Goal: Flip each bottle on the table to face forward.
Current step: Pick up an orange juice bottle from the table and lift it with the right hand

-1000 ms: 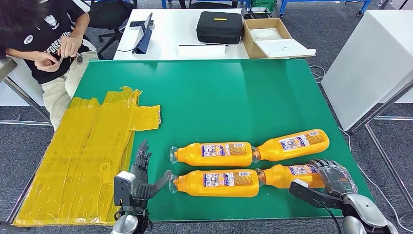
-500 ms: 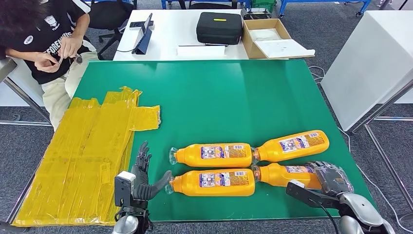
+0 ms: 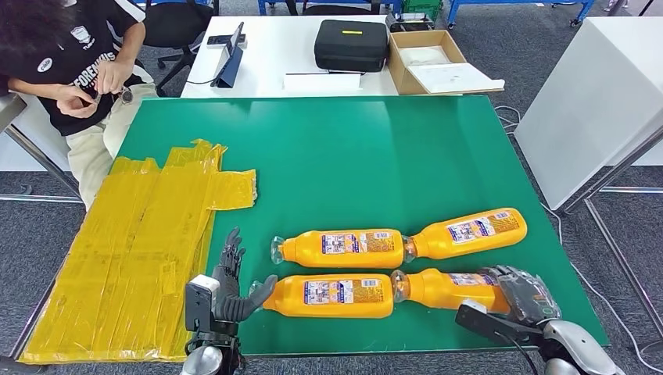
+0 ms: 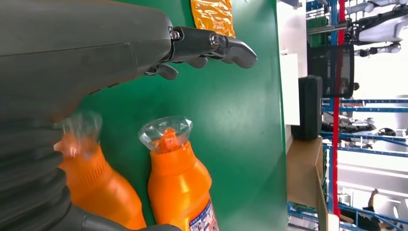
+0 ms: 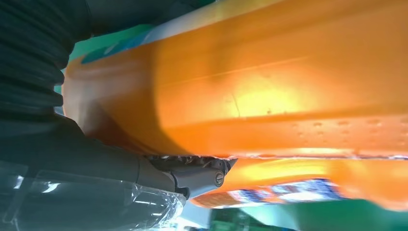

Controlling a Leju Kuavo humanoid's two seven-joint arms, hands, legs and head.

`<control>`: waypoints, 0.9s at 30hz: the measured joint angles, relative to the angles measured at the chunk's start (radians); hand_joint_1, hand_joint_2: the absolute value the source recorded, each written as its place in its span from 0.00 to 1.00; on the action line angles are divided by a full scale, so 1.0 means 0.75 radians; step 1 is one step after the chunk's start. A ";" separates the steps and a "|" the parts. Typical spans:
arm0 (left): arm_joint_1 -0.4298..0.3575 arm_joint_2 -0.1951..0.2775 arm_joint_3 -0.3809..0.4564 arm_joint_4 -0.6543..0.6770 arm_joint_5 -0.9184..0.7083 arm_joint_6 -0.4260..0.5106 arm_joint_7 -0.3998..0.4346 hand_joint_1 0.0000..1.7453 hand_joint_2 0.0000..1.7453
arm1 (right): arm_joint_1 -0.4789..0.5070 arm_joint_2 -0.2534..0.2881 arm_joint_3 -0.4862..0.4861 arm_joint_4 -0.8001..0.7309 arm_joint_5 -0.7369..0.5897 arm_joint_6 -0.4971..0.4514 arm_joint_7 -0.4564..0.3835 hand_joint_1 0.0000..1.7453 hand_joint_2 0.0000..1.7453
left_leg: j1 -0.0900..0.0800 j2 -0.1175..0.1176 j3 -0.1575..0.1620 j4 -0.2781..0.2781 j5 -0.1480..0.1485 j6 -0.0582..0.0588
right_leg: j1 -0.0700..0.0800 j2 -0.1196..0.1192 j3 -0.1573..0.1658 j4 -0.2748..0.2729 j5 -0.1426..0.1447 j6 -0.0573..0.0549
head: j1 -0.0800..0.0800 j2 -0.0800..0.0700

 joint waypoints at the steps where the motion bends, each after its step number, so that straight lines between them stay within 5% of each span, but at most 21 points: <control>1: 0.001 0.000 0.001 0.001 -0.001 -0.001 0.000 0.00 1.00 | 0.027 0.000 -0.013 -0.036 -0.014 -0.004 -0.017 1.00 1.00 | 0.000 0.000 -0.001 0.000 0.000 0.000 | 0.000 0.000 -0.001 0.000 0.000 0.001 | 0.000 0.000; 7: 0.002 0.000 0.025 0.013 -0.015 -0.019 -0.007 0.00 1.00 | 0.178 0.001 -0.147 -0.270 -0.059 -0.026 -0.094 1.00 1.00 | -0.001 -0.002 -0.006 0.000 0.002 0.002 | 0.000 -0.002 -0.004 0.001 -0.002 0.003 | 0.000 0.000; 18: 0.002 0.000 0.042 0.022 -0.017 -0.023 -0.011 0.00 1.00 | 0.234 0.021 -0.250 -0.398 -0.018 -0.067 -0.105 1.00 1.00 | -0.002 -0.002 -0.008 0.000 0.001 0.002 | 0.000 -0.002 -0.006 0.001 -0.002 0.004 | 0.000 0.000; 20: 0.004 0.000 0.060 0.026 -0.026 -0.022 -0.014 0.00 1.00 | 0.264 0.095 -0.323 -0.513 0.018 -0.164 -0.120 1.00 1.00 | -0.003 -0.002 -0.010 0.000 0.001 0.002 | 0.000 -0.002 -0.008 0.001 -0.002 0.004 | 0.000 0.000; 24: 0.011 -0.013 0.073 0.016 -0.066 -0.038 -0.003 0.00 1.00 | 0.199 0.396 -0.296 -0.608 -0.074 -0.551 -0.188 1.00 1.00 | -0.002 0.000 -0.010 -0.001 0.001 0.002 | 0.001 -0.001 -0.009 0.001 -0.002 0.004 | 0.000 0.000; 27: 0.013 -0.022 0.054 -0.012 -0.071 -0.047 0.018 0.00 1.00 | 0.138 0.480 -0.195 -0.537 -0.136 -0.669 -0.214 1.00 1.00 | -0.001 0.000 -0.009 -0.001 0.002 0.002 | 0.001 0.000 -0.008 0.001 -0.002 0.003 | 0.000 0.000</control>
